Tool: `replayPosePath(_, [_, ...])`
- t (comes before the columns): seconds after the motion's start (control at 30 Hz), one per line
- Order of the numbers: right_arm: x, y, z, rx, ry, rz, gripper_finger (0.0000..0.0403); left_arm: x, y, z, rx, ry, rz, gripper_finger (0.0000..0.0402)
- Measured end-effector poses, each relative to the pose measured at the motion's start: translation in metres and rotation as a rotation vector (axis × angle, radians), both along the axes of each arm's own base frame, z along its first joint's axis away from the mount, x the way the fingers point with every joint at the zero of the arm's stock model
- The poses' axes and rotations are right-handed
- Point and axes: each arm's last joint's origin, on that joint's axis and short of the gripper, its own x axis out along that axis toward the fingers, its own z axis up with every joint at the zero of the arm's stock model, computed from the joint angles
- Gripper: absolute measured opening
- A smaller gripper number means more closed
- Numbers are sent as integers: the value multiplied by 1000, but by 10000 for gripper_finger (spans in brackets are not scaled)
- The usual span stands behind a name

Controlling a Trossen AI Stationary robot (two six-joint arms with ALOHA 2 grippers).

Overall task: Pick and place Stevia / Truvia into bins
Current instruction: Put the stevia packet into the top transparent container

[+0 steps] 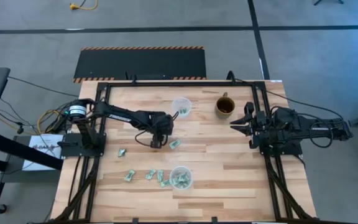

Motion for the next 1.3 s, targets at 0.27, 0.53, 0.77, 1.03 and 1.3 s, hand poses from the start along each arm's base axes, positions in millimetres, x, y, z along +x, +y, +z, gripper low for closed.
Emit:
replayPosePath(0.27, [0, 0, 0, 0, -1, 0, 59, 5, -1, 1, 15, -28, 8, 27])
replayPosePath(0.53, [0, 0, 0, 0, -1, 0, 59, 6, -5, 10, 89, -83, 35, 4])
replayPosePath(0.77, [0, 0, 0, 0, 0, 0, 59, -3, -5, 63, 136, -249, 50, 2])
replayPosePath(1.03, [0, 0, 0, 0, -1, 0, 59, -16, 8, 140, 184, -659, -7, 1])
replayPosePath(1.3, [0, 0, 0, 0, 0, 0, 59, -17, 61, 155, 76, -719, 114, 0])
